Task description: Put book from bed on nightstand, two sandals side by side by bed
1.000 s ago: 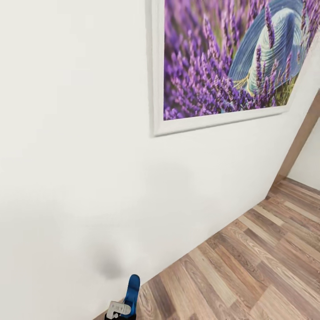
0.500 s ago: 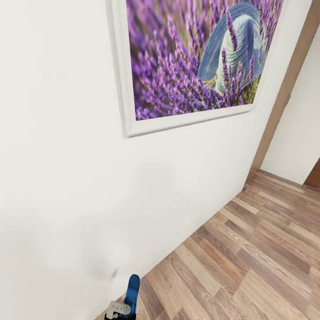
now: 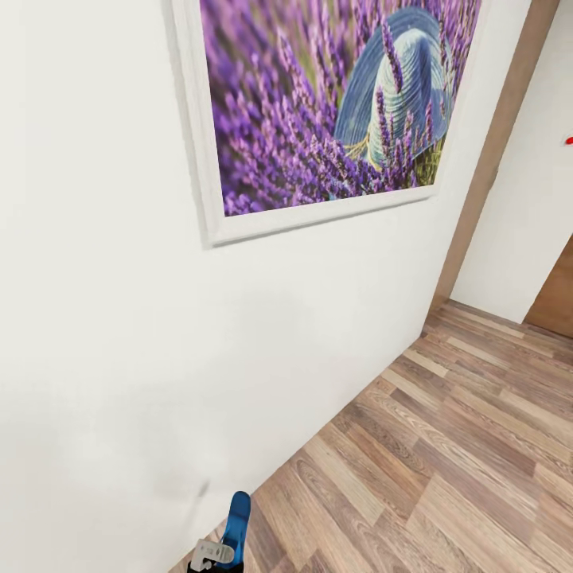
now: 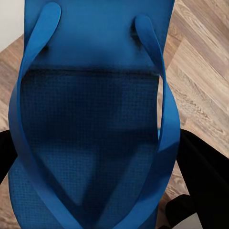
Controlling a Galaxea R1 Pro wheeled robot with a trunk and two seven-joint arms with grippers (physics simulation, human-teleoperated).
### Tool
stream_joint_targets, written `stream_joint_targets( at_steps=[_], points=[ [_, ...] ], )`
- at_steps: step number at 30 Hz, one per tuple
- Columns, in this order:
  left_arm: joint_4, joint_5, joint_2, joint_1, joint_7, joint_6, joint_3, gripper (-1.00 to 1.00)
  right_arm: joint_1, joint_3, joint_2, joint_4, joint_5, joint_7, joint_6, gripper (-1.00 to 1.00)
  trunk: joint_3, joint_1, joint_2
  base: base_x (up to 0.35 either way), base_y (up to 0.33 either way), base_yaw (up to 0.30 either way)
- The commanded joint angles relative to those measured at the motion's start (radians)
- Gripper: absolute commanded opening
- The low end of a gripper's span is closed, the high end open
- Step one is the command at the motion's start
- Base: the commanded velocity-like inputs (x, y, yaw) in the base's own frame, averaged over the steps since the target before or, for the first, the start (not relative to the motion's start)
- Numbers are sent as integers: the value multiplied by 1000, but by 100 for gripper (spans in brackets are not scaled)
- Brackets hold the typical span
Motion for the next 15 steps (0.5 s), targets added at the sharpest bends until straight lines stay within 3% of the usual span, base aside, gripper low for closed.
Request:
stream_joint_targets(
  at_steps=[1, 12, 14, 15],
  points=[
    [1, 9, 1, -1, 0, -5, -9, -100, 0, -2, 0, -1, -9, 4, 10, 100, -1, 0, 0, 0, 0, -1],
    [-2, 4, -7, -1, -4, -5, -12, -100, 0, -2, 1, -1, -11, 3, 10, 100, -1, 0, 0, 0, 0, 0],
    [-9, 2, -27, -1, -6, -4, -14, -100, 0, -2, 2, -1, -10, 3, 10, 100, -1, 0, 0, 0, 0, 0],
    [-54, 0, -74, -12, -10, 43, -16, -100, 0, -2, 2, -1, -11, 4, 10, 100, -1, 0, 0, 0, 0, 0]
  ],
)
